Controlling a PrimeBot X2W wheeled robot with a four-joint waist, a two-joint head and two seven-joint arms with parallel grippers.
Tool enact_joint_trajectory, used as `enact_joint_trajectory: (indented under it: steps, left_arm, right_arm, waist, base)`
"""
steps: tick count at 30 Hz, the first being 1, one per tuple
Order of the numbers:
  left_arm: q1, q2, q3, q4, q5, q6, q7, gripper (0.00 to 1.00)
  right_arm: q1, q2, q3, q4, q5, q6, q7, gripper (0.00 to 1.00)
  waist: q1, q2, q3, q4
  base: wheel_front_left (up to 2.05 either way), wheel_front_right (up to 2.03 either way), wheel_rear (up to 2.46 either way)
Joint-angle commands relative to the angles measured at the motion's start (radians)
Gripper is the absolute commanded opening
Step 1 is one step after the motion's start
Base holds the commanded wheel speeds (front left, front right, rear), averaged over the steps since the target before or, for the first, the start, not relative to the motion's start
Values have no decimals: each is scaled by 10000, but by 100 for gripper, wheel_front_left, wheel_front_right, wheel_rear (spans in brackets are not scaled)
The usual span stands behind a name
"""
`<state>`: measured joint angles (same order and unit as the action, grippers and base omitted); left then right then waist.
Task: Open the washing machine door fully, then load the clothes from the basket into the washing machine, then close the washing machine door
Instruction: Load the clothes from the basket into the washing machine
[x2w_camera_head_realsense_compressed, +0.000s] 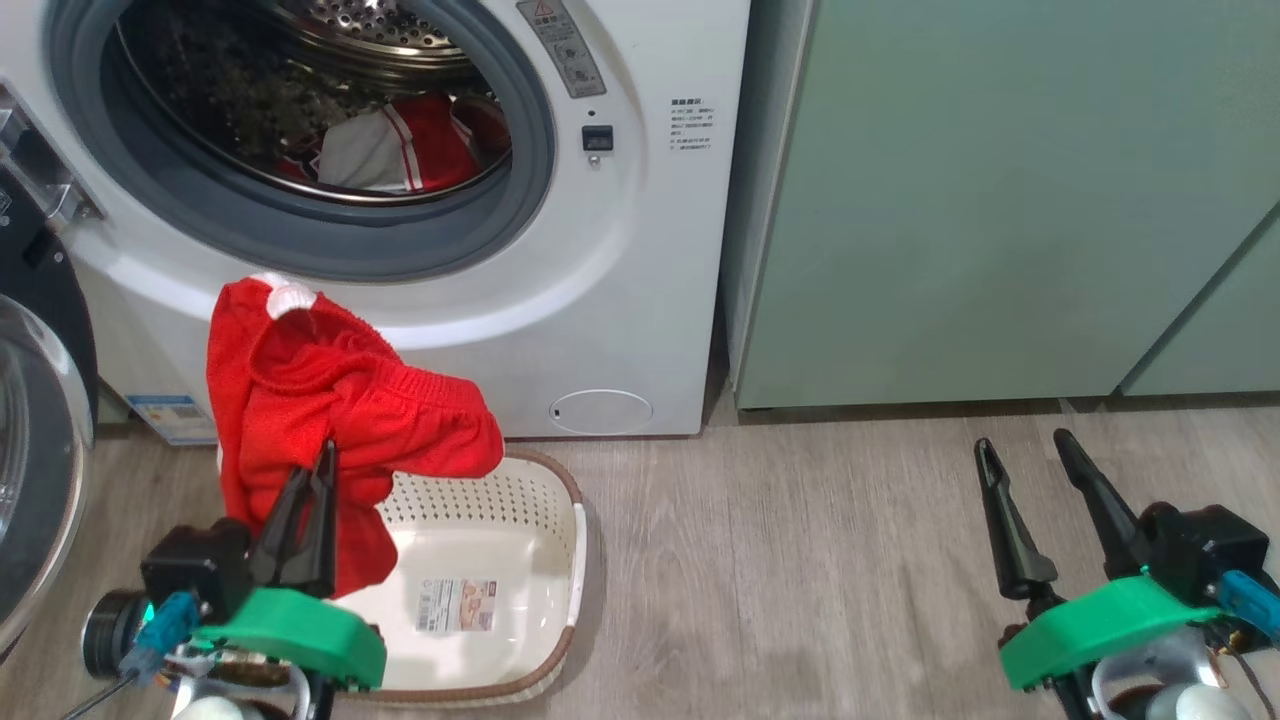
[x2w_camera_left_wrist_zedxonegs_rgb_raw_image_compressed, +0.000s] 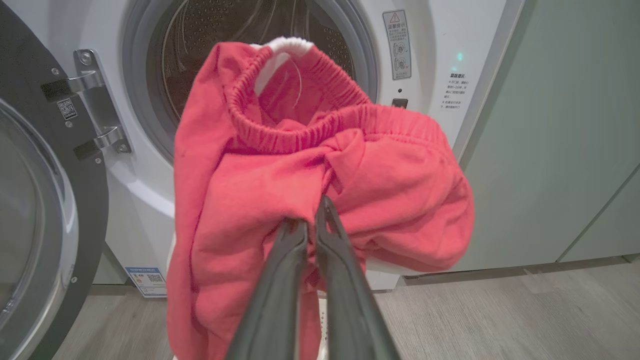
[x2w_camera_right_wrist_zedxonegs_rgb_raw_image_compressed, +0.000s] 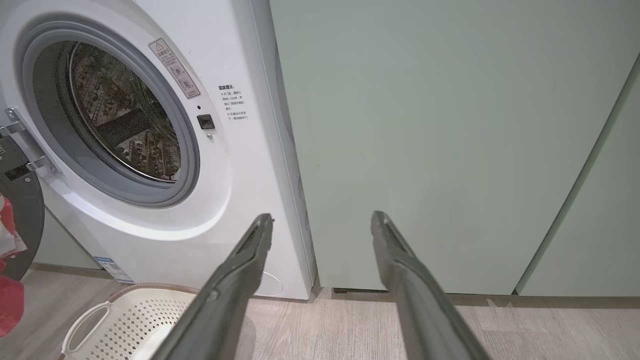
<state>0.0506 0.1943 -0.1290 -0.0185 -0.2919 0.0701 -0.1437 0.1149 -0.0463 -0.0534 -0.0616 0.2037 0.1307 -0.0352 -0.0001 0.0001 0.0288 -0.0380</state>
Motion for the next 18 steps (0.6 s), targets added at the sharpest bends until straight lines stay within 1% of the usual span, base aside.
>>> enact_joint_trajectory:
  steps: [1,7,11,14,18]
  left_arm:
    - [-396,198,352,-370,-61,77,-121,0]
    - [-464,241,361,-369,-84,105,-140,0]
    - [-666,272,398,-328,-138,112,-156,0]
    - [-1042,297,416,-171,-212,68,-132,0]
    - [-2158,269,598,495,-627,-105,-83,0]
  right_arm:
    - [-276,-39,234,-425,40,0,-55,100]
    - [-308,-39,234,-434,63,0,-86,100]
    - [-403,-39,260,-524,79,0,-120,100]
    - [-547,-39,270,-632,68,0,-155,100]
    - [-879,-39,361,-848,69,0,-239,100]
  waist:
    - [1,-1,29,2]
    - [1,-1,115,3]
    - [1,-1,395,-21]
    - [1,-1,759,-27]
    - [1,-1,1719,-175]
  base:
    - [0,0,0]
    - [0,0,0]
    - [0,0,0]
    - [0,0,0]
    - [0,0,0]
